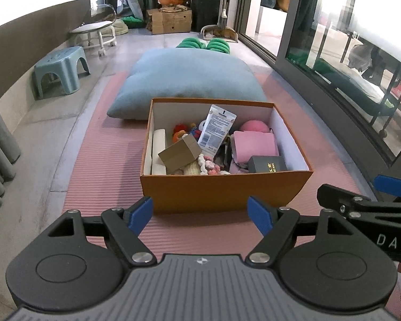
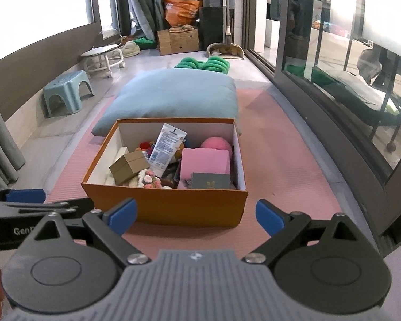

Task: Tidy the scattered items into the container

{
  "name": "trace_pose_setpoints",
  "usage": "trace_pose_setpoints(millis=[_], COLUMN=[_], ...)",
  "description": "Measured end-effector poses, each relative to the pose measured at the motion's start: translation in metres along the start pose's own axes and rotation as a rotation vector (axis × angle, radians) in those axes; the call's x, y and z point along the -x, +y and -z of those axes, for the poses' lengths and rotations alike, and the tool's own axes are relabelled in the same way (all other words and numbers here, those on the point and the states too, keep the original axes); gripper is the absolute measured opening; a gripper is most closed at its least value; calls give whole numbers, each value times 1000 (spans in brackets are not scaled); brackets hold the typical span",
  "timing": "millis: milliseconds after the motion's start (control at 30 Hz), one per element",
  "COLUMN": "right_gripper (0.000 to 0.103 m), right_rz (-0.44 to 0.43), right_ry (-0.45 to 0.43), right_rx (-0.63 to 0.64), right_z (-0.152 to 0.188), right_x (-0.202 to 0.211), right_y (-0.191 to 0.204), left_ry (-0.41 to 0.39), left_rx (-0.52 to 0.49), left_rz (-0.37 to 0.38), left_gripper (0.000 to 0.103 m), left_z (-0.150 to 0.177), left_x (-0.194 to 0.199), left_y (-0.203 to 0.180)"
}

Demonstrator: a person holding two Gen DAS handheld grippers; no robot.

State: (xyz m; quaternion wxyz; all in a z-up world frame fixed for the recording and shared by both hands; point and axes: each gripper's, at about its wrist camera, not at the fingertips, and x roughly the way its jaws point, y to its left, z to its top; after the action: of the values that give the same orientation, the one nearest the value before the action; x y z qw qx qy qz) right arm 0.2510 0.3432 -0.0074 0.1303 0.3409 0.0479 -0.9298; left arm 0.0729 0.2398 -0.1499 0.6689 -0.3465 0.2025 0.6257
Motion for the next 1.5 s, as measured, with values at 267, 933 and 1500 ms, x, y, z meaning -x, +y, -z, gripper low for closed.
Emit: trace_pose_setpoints(millis=[267, 933, 1500], right_gripper=[97, 97, 97], right_rz=[1, 3, 6], right_ry=[12, 30, 46], right_rx=[-34, -38, -45], right_z=[0, 0, 1], right_x=[-2, -2, -4], right_y=[-3, -5, -7], left_ry=[-11, -26, -29], left_rx=[8, 12, 13], left_rz=[-12, -39, -57], left_gripper=[92, 91, 91], left_z=[2, 2, 5], left_x=[1, 1, 2], left_y=[0, -1, 2])
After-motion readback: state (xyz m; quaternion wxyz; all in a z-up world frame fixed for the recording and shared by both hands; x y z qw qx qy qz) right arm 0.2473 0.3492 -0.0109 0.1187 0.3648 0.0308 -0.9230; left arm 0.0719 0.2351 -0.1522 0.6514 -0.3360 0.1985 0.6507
